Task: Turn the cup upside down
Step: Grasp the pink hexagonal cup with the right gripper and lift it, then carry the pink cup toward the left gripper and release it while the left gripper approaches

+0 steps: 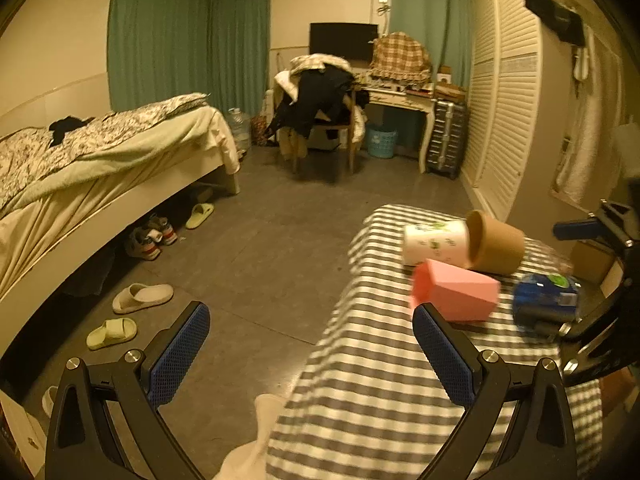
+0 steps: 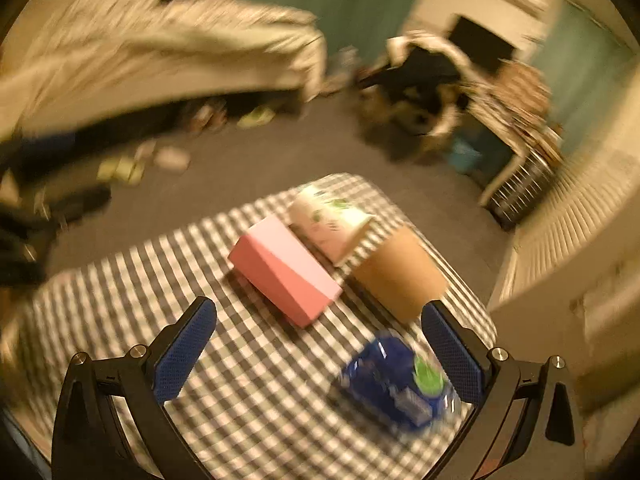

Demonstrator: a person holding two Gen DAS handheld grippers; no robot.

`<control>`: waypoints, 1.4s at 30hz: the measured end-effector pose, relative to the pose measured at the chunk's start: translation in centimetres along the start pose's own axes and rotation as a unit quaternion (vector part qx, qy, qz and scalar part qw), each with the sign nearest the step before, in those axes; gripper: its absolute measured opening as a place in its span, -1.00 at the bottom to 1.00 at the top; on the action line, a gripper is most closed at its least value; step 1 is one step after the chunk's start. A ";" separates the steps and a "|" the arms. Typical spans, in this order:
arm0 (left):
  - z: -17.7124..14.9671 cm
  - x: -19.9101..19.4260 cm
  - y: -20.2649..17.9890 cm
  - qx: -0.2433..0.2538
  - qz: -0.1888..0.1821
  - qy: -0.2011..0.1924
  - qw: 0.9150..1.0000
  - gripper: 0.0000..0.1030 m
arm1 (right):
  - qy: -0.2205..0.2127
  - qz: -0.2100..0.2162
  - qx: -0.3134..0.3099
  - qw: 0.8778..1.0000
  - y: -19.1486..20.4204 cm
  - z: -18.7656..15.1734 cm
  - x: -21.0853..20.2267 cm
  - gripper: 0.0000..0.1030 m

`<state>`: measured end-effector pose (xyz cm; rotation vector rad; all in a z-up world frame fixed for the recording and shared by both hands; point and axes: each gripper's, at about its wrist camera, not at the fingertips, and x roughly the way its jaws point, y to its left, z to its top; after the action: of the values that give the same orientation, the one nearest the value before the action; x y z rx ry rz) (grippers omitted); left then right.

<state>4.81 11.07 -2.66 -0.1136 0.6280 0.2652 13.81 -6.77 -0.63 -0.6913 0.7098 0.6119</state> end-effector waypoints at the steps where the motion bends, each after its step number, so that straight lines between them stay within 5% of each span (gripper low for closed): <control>1: -0.1 0.6 0.4 -0.004 0.004 0.004 1.000 1.00 | 0.014 0.007 -0.025 1.000 0.4 0.5 1.3 0.99; 10: -0.4 5.4 2.2 -0.016 0.019 0.043 0.999 1.00 | 0.090 0.061 -0.091 0.990 1.1 2.3 10.2 0.93; 18: -0.9 6.9 2.3 -0.015 0.008 0.058 0.998 1.00 | 0.131 0.094 -0.090 0.983 1.5 2.4 13.5 0.71; 22: -1.0 6.7 2.2 -0.016 0.005 0.055 0.998 1.00 | 0.133 0.070 -0.087 0.985 1.8 2.3 13.5 0.54; 26: -0.8 5.5 2.3 -0.021 -0.004 0.046 0.999 1.00 | 0.139 0.089 -0.043 0.985 1.7 2.1 11.6 0.40; 29: -0.6 4.1 2.1 -0.020 -0.015 0.035 0.999 1.00 | 0.142 0.059 -0.021 0.988 1.7 1.4 9.7 0.36; 33: -0.5 1.6 1.8 -0.016 -0.034 0.016 0.999 1.00 | 0.134 0.066 0.079 0.986 0.6 0.0 6.0 0.34; 37: -0.7 -0.2 1.7 -0.016 -0.057 0.004 0.998 1.00 | 0.147 0.090 0.174 0.970 0.2 -2.7 2.5 0.33; 42: -1.2 -1.2 0.9 -0.012 -0.085 0.002 0.996 1.00 | 0.180 0.119 0.299 0.930 0.5 -7.5 -0.4 0.32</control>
<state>2.96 11.48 -2.92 -0.1899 0.6144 0.1085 10.44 -12.06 -4.70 -0.1434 1.2694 0.4520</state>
